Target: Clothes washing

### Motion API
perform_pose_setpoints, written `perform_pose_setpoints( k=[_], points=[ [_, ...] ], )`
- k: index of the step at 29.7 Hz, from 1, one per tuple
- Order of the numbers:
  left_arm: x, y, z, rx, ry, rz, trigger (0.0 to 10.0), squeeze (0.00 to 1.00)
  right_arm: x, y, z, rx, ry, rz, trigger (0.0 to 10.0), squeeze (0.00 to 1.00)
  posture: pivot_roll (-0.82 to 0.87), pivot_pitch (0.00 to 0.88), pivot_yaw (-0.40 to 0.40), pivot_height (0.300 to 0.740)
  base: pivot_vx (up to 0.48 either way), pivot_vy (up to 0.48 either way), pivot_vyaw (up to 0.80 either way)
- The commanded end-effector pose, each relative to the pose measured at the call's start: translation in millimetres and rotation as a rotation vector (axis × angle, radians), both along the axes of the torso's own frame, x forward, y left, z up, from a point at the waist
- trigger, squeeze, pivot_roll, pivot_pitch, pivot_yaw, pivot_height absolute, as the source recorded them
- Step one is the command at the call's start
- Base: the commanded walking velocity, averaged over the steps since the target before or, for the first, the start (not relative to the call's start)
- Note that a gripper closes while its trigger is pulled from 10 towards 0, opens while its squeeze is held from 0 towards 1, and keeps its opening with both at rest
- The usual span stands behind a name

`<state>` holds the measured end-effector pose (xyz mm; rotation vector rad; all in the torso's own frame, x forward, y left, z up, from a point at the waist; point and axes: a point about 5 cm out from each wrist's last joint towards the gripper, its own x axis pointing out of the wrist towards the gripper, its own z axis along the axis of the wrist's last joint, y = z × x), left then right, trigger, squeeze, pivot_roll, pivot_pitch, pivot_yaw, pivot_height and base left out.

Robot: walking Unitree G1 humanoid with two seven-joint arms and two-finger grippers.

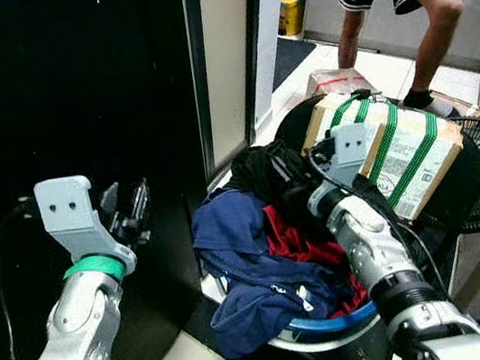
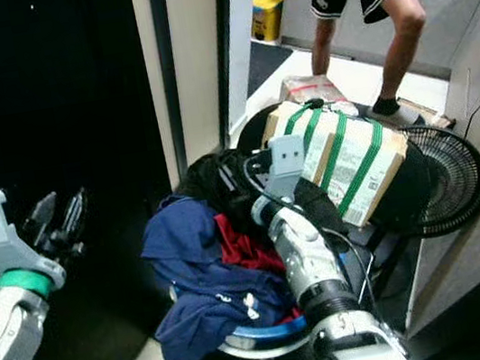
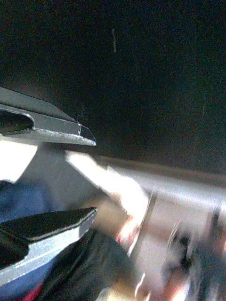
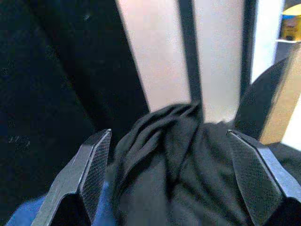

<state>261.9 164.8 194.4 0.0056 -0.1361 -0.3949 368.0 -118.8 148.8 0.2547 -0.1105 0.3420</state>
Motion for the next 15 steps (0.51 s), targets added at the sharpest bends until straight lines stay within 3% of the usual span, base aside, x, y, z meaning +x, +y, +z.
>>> perform_pose_setpoints(
  k=[1, 3, 11, 12, 15],
  points=[
    [-13.0, -20.2, -9.8, 0.046, 0.039, -0.207, 10.0, 0.0, -6.1, 0.3, -14.0, -0.006, 0.035, 0.008, 10.0, 1.0, 0.16, 0.073, 0.014, 0.74, 0.0, 0.0, 0.0],
    [-19.4, -26.4, -15.8, 0.058, 0.064, -0.261, 10.0, 0.0, -10.3, -1.4, -20.0, -0.009, 0.046, 0.011, 10.0, 1.0, 0.16, 0.073, 0.014, 0.74, 0.0, 0.0, 0.0],
    [-20.5, -33.3, -18.6, 0.039, 0.074, -0.269, 10.0, 0.0, -13.0, -4.3, -27.2, -0.015, 0.052, 0.012, 10.0, 1.0, 0.16, 0.073, 0.014, 0.74, 0.0, 0.0, 0.0],
    [-21.0, -33.8, -19.2, 0.041, 0.077, -0.268, 10.0, 0.0, -12.8, -4.2, -28.9, -0.023, 0.055, 0.011, 10.0, 0.0, 0.15, 0.078, 0.022, 0.74, 0.0, 0.0, 0.0],
    [-19.4, -32.1, -19.6, 0.047, 0.076, -0.24, 10.0, 0.0, -11.6, -3.4, -29.5, -0.024, 0.053, 0.008, 10.0, 0.0, 0.15, 0.08, 0.022, 0.74, 0.0, 0.0, 0.0]
  ],
)
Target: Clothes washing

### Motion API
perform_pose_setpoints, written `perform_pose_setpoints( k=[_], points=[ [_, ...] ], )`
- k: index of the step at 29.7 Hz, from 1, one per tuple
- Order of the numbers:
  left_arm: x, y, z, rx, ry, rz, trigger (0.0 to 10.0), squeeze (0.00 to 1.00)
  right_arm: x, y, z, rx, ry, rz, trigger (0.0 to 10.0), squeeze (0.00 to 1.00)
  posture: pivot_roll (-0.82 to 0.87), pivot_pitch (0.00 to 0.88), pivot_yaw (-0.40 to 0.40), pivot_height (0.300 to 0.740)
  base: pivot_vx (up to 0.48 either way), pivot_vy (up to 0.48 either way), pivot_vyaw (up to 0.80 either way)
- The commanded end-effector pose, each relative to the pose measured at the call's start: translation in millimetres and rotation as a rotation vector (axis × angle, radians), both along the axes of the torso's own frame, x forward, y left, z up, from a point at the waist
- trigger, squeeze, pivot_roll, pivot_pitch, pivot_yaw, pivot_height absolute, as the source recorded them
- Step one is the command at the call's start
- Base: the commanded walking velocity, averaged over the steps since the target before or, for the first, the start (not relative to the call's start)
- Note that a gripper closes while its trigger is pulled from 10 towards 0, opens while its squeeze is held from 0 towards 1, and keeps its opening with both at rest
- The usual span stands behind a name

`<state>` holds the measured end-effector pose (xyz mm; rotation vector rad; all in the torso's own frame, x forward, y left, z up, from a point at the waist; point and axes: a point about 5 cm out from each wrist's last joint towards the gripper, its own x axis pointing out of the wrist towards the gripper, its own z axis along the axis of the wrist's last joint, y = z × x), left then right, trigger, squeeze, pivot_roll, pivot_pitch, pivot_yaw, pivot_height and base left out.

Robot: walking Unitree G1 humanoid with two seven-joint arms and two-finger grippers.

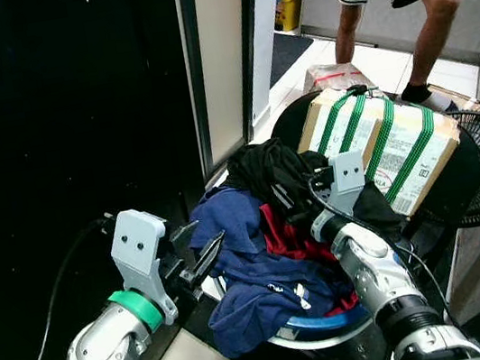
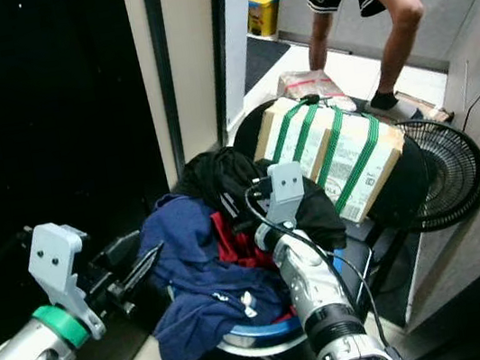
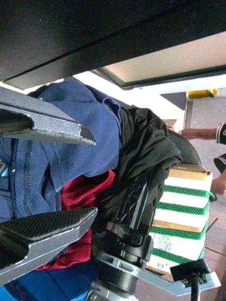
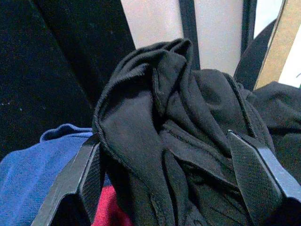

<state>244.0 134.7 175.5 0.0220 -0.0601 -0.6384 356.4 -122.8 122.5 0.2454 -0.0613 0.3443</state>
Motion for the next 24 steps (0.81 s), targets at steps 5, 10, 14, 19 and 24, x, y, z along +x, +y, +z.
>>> perform_pose_setpoints(
  k=[5, 10, 14, 19, 24],
  points=[
    [1.0, 1.9, 0.2, 0.0, -0.004, 0.026, 10.0, 0.0, 1.7, 5.5, 1.0, 0.021, -0.012, 0.016, 10.0, 0.0, 0.15, 0.08, 0.022, 0.74, 0.0, 0.0, 0.0],
    [4.1, 4.0, 0.9, 0.002, -0.013, 0.056, 10.0, 0.0, 3.2, 12.1, 2.2, 0.028, -0.014, 0.029, 2.3, 0.0, 0.15, 0.081, 0.027, 0.74, 0.0, 0.0, 0.0],
    [6.5, 4.8, 2.1, -0.008, -0.018, 0.078, 10.0, 0.0, 6.4, 16.7, 4.6, 0.047, -0.014, 0.021, 0.0, 0.0, 0.16, 0.077, 0.029, 0.74, 0.0, 0.0, 0.0],
    [6.2, 2.9, 3.6, -0.029, -0.018, 0.078, 10.0, 0.0, 7.6, 23.7, 7.6, 0.06, -0.023, 0.044, 0.0, 0.0, 0.16, 0.073, 0.028, 0.74, 0.0, 0.0, 0.0],
    [5.9, 2.2, 3.2, -0.029, -0.016, 0.075, 10.0, 0.0, 6.9, 23.8, 6.1, 0.06, -0.021, 0.047, 0.0, 0.0, 0.16, 0.063, 0.029, 0.74, 0.0, 0.0, 0.0]
  ],
)
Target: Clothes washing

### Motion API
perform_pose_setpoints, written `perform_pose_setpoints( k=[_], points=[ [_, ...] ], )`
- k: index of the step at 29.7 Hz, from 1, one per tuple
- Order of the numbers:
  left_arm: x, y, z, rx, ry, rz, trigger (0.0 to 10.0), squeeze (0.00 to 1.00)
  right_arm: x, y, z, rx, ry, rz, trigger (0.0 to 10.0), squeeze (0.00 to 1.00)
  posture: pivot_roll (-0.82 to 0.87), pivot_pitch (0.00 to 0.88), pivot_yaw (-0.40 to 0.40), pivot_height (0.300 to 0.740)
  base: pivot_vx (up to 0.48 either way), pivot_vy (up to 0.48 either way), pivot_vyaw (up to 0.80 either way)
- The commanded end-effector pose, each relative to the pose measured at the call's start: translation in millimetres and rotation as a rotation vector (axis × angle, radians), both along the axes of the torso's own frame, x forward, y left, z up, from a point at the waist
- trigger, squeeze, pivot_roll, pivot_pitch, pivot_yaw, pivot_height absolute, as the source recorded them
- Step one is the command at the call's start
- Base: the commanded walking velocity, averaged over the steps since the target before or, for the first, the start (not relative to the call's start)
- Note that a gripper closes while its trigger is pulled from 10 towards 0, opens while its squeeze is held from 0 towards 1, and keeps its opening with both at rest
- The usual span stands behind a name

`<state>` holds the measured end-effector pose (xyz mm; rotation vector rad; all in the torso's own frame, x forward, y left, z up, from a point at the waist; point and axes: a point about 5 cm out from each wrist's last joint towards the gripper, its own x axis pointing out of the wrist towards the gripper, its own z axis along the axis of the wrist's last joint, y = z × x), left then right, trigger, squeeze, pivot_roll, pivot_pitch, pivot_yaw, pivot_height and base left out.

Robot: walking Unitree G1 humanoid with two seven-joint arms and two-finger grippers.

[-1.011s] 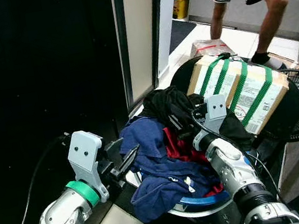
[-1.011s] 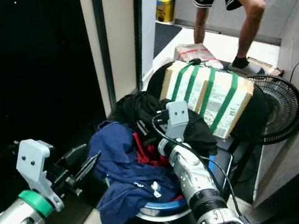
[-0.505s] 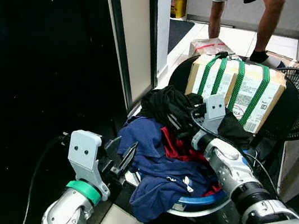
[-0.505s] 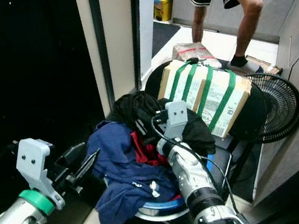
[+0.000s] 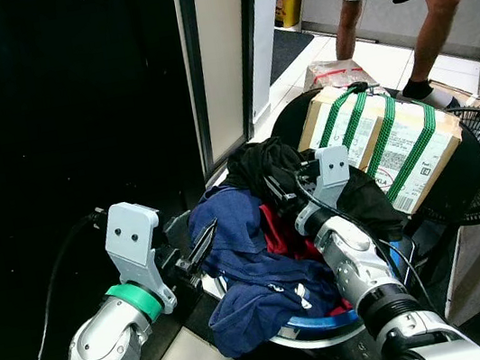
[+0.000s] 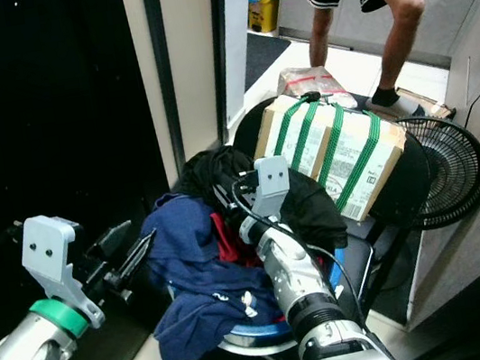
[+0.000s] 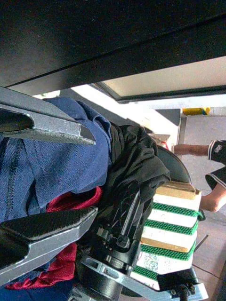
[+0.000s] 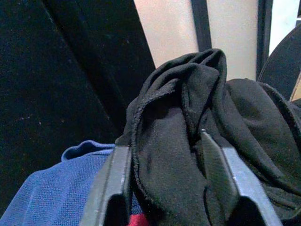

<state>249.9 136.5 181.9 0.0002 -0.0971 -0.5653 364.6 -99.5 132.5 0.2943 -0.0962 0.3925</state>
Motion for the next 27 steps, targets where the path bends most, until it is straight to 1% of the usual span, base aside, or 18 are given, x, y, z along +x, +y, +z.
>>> perform_pose_setpoints(
  k=[1, 8, 16, 25, 26, 27],
  points=[
    [0.5, 0.0, -3.1, 0.005, 0.012, 0.003, 10.0, 0.0, -1.6, 0.2, -4.7, 0.006, 0.011, 0.002, 0.0, 0.0, 0.16, 0.063, 0.029, 0.74, 0.0, 0.0, 0.0],
    [1.3, -0.2, -3.1, -0.001, 0.017, -0.001, 10.0, 0.0, -4.4, 1.8, -7.9, 0.009, 0.009, 0.009, 0.0, 0.0, 0.15, 0.055, 0.034, 0.74, 0.0, 0.0, 0.0],
    [-0.7, -1.8, -4.5, -0.05, 0.068, -0.024, 10.0, 0.0, -4.9, 3.7, -10.3, 0.01, 0.01, 0.017, 0.0, 0.0, 0.15, 0.059, 0.036, 0.74, 0.0, 0.0, 0.0],
    [1.3, 0.1, -5.1, -0.025, 0.051, -0.004, 10.0, 0.0, -3.5, 4.6, -7.6, 0.001, 0.002, 0.028, 0.0, 0.0, 0.15, 0.063, 0.031, 0.74, 0.0, 0.0, 0.0],
    [1.6, 0.2, -4.7, -0.024, 0.046, 0.0, 10.0, 0.0, -1.2, 5.4, 0.9, 0.036, -0.02, 0.033, 0.0, 0.0, 0.15, 0.062, 0.027, 0.74, 0.0, 0.0, 0.0],
    [1.6, 0.2, -4.7, -0.024, 0.046, 0.0, 10.0, 0.0, -1.2, 5.4, 0.9, 0.036, -0.02, 0.033, 0.0, 0.0, 0.15, 0.062, 0.027, 0.74, 0.0, 0.0, 0.0]
  ],
)
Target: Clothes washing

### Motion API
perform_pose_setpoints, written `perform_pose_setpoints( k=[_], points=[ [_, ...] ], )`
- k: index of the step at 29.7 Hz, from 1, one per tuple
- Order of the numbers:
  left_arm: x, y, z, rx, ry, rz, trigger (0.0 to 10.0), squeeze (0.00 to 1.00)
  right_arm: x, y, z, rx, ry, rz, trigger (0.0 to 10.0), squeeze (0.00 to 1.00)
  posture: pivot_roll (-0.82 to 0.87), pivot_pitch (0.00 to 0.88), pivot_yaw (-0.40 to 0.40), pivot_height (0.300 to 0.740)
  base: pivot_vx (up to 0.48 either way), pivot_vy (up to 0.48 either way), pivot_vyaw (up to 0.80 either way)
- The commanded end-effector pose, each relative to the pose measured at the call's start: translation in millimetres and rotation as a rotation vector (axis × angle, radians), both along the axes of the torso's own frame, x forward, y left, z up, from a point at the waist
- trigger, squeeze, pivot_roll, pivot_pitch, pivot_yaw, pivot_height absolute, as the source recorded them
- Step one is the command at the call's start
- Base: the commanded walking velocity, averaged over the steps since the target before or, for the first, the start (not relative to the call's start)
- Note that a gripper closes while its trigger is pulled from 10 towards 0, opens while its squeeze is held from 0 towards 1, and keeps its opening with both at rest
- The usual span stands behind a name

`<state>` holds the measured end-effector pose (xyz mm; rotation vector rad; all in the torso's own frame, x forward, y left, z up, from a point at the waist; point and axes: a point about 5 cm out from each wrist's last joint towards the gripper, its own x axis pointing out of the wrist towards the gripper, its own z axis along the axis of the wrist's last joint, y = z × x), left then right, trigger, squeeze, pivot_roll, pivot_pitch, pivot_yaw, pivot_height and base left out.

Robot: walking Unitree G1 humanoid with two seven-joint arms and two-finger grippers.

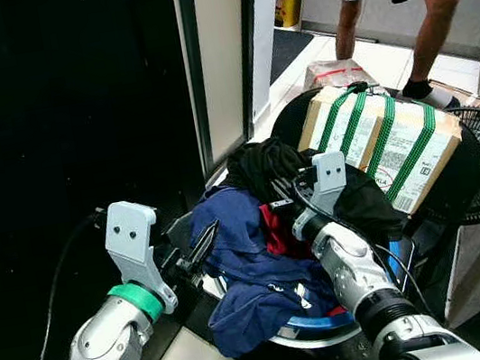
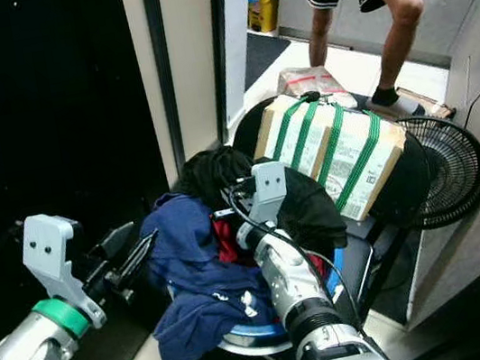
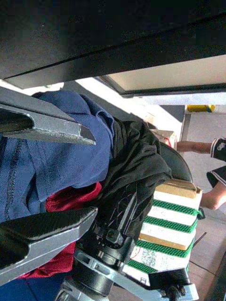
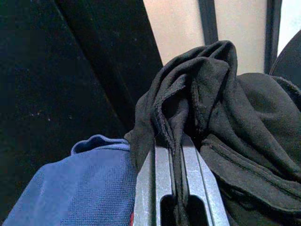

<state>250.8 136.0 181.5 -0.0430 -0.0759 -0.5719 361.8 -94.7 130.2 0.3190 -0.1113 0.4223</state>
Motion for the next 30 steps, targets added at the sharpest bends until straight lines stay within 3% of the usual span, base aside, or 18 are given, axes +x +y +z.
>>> perform_pose_setpoints(
  k=[1, 2, 3, 6, 7, 9, 10, 12, 17, 19, 25, 27, 28, 29, 30],
  points=[
    [0.8, 1.1, -3.4, 0.005, 0.01, 0.009, 10.0, 0.0, 6.0, 1.7, 21.7, 0.065, -0.056, 0.014, 0.0, 0.0, 0.15, 0.061, 0.025, 0.74, 0.0, 0.0, 0.0],
    [0.8, 1.1, -3.4, 0.005, 0.01, 0.009, 10.0, 0.0, 6.0, 1.7, 21.7, 0.065, -0.056, 0.014, 0.0, 0.0, 0.15, 0.061, 0.025, 0.74, 0.0, 0.0, 0.0],
    [0.5, 1.7, -2.3, -0.002, 0.006, 0.009, 10.0, 0.0, 12.3, 1.3, 60.7, 0.141, -0.169, 0.027, 0.0, 0.0, 0.15, 0.061, 0.025, 0.74, 0.0, 0.0, 0.0],
    [0.5, 1.7, -2.3, -0.002, 0.006, 0.009, 10.0, 0.0, 12.3, 1.3, 60.7, 0.141, -0.169, 0.027, 0.0, 0.0, 0.15, 0.061, 0.025, 0.74, 0.0, 0.0, 0.0],
    [0.6, 2.3, -1.2, -0.009, 0.004, 0.009, 10.0, 0.0, 16.3, -3.4, 109.9, 0.236, -0.303, 0.032, 0.0, 0.0, 0.15, 0.061, 0.024, 0.74, 0.0, 0.0, 0.0],
    [1.6, 3.3, 0.5, -0.021, -0.001, 0.017, 10.0, 0.0, 14.1, -27.6, 198.2, 0.449, -0.528, -0.001, 0.0, 0.0, 0.15, 0.062, 0.022, 0.74, 0.0, 0.0, 0.0],
    [1.6, 3.3, 0.5, -0.021, -0.001, 0.017, 10.0, 0.0, 14.1, -27.6, 198.2, 0.449, -0.528, -0.001, 0.0, 0.0, 0.15, 0.062, 0.022, 0.74, 0.0, 0.0, 0.0],
    [3.3, 3.5, 1.5, -0.021, -0.006, 0.026, 10.0, 0.0, 6.6, -69.4, 262.0, 0.593, -0.702, -0.117, 0.0, 0.0, 0.15, 0.059, 0.02, 0.74, 0.0, 0.0, 0.0],
    [4.2, 6.2, 2.6, -0.024, -0.012, 0.045, 10.0, 0.0, 3.0, -85.8, 273.1, 0.612, -0.742, -0.187, 0.0, 0.0, 0.15, 0.058, 0.017, 0.74, 0.0, 0.0, 0.0],
    [5.8, 9.3, 3.4, -0.024, -0.019, 0.069, 10.0, 0.0, 7.8, -84.7, 262.2, 0.583, -0.695, -0.199, 0.0, 0.0, 0.15, 0.053, 0.021, 0.74, 0.0, 0.0, 0.0],
    [8.5, 12.3, 4.5, -0.016, -0.03, 0.09, 10.0, 0.0, 15.2, -66.3, 235.2, 0.457, -0.583, -0.159, 0.0, 0.0, 0.16, 0.052, 0.024, 0.74, 0.0, 0.0, 0.0],
    [10.7, 14.9, 3.4, 0.007, -0.018, 0.116, 10.0, 0.0, 20.6, -39.1, 198.6, 0.294, -0.438, -0.073, 0.0, 0.0, 0.16, 0.051, 0.026, 0.74, 0.0, 0.0, 0.0],
    [10.7, 14.9, 3.4, 0.007, -0.018, 0.116, 10.0, 0.0, 20.6, -39.1, 198.6, 0.294, -0.438, -0.073, 0.0, 0.0, 0.16, 0.051, 0.026, 0.74, 0.0, 0.0, 0.0],
    [12.2, 16.6, 2.9, 0.022, -0.01, 0.135, 10.0, 0.0, 19.9, -28.3, 179.0, 0.26, -0.386, -0.049, 0.9, 0.0, 0.16, 0.051, 0.026, 0.74, 0.0, 0.0, 0.0],
    [12.2, 16.6, 2.9, 0.022, -0.01, 0.135, 10.0, 0.0, 19.9, -28.3, 179.0, 0.26, -0.386, -0.049, 0.9, 0.0, 0.16, 0.051, 0.026, 0.74, 0.0, 0.0, 0.0]
  ],
)
